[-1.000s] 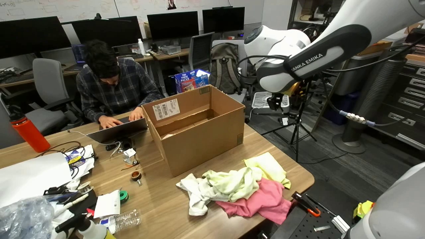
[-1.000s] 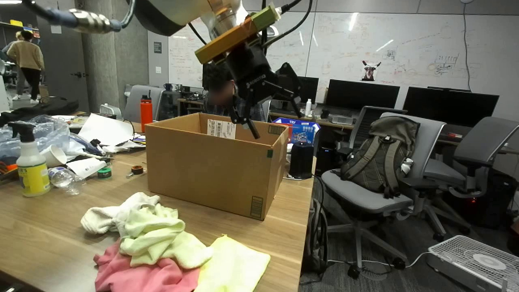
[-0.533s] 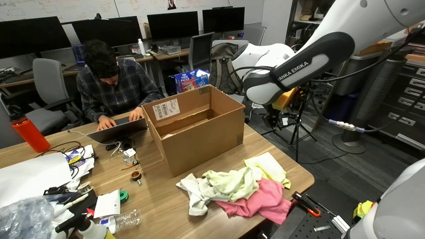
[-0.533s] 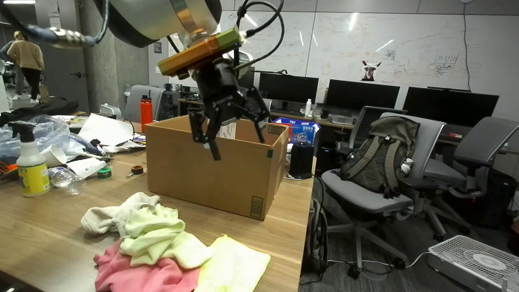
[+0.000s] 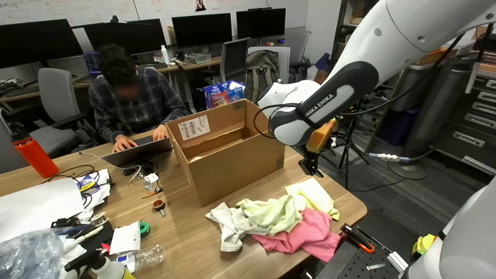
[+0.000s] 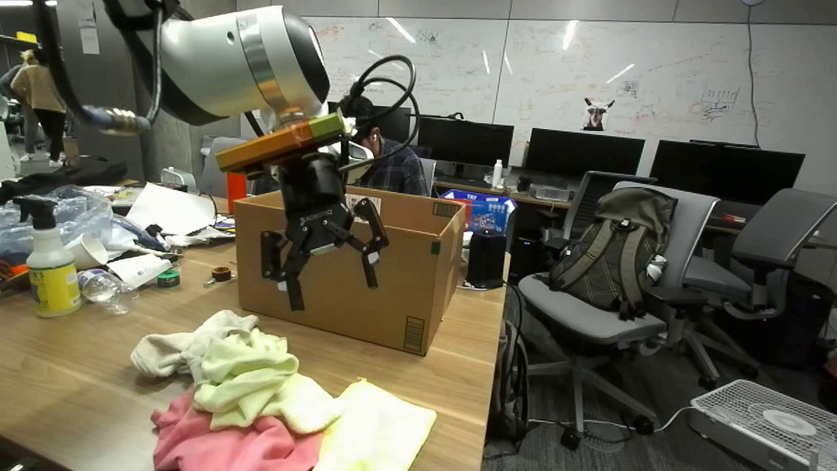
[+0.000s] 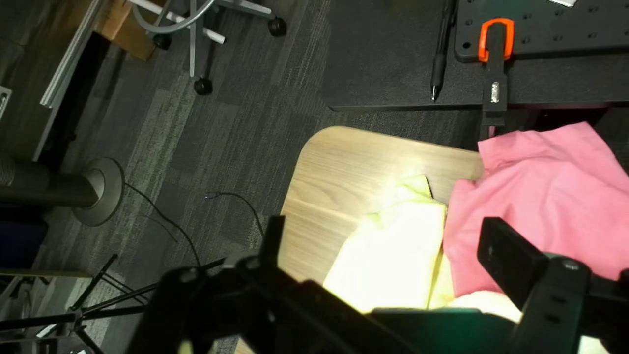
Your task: Place the peach shirt and two yellow towels inside the brown box
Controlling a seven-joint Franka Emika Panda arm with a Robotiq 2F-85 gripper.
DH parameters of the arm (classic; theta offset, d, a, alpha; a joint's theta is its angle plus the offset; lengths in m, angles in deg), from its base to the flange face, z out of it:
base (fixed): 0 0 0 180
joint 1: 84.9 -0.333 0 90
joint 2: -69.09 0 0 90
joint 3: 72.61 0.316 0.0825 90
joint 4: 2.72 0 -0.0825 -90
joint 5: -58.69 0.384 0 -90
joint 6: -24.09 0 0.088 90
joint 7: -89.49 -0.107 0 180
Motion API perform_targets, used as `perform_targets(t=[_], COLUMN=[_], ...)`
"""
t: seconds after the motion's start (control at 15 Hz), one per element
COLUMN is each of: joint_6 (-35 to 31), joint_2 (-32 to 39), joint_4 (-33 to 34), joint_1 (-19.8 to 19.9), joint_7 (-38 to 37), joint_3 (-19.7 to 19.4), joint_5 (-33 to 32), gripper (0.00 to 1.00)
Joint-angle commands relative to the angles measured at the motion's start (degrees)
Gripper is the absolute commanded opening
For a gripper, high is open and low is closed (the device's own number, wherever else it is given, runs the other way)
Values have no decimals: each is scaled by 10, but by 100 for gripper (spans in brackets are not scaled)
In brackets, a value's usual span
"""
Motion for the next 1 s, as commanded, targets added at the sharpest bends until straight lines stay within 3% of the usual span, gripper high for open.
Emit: perform_targets(t=[0.0, 0.53, 0.93], joint_6=[-43, -225, -360], joint_2=[26, 59, 97], joint_4=[10, 2, -15], joint_1=[0, 12, 15], joint_7=[3, 27, 25], joint_3=[-7, -23, -34], joint_5=[32, 161, 168], gripper=[100, 100, 100])
